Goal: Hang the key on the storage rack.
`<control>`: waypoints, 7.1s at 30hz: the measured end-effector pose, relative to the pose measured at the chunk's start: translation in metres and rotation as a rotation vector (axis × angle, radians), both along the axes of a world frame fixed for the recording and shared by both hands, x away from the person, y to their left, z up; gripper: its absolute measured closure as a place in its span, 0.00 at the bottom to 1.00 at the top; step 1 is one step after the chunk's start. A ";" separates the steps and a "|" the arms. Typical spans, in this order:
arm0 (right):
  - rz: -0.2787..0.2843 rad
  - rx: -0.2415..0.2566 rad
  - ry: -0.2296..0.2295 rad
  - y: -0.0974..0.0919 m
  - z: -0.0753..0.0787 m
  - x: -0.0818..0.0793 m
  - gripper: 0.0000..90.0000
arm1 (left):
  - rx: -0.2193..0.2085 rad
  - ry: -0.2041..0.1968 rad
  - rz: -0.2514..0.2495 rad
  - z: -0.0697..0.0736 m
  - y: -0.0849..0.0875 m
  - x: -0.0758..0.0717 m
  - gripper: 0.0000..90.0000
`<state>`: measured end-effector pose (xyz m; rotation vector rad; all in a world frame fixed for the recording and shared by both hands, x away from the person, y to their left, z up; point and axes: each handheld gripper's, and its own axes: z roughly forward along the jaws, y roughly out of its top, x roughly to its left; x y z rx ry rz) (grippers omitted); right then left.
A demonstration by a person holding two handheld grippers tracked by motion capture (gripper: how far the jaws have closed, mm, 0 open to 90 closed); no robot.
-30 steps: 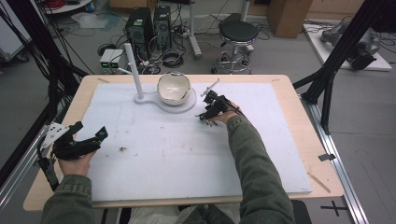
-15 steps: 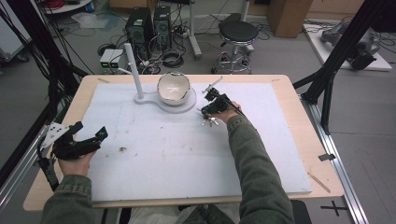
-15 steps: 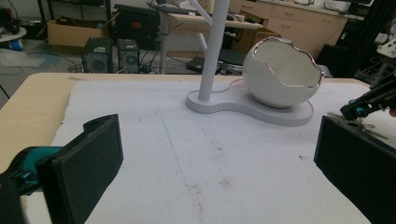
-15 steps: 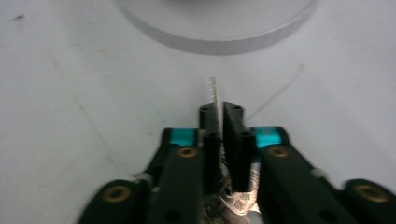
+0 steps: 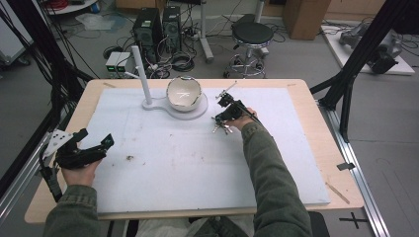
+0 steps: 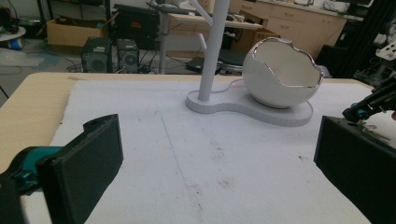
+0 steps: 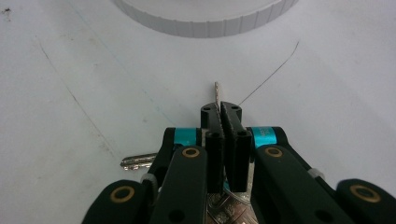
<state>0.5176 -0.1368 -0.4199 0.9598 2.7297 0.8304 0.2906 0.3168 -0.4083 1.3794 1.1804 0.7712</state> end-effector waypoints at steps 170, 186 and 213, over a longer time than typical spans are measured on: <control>0.171 0.296 -0.192 0.224 0.195 0.025 0.99 | -0.079 -0.008 0.011 -0.002 0.007 0.006 0.02; 0.120 0.305 -0.184 0.233 0.179 0.031 0.80 | -0.090 -0.010 0.005 -0.003 0.007 0.007 0.02; 0.108 0.363 -0.109 0.153 0.169 -0.007 0.01 | -0.090 0.003 -0.006 -0.003 0.004 0.008 0.02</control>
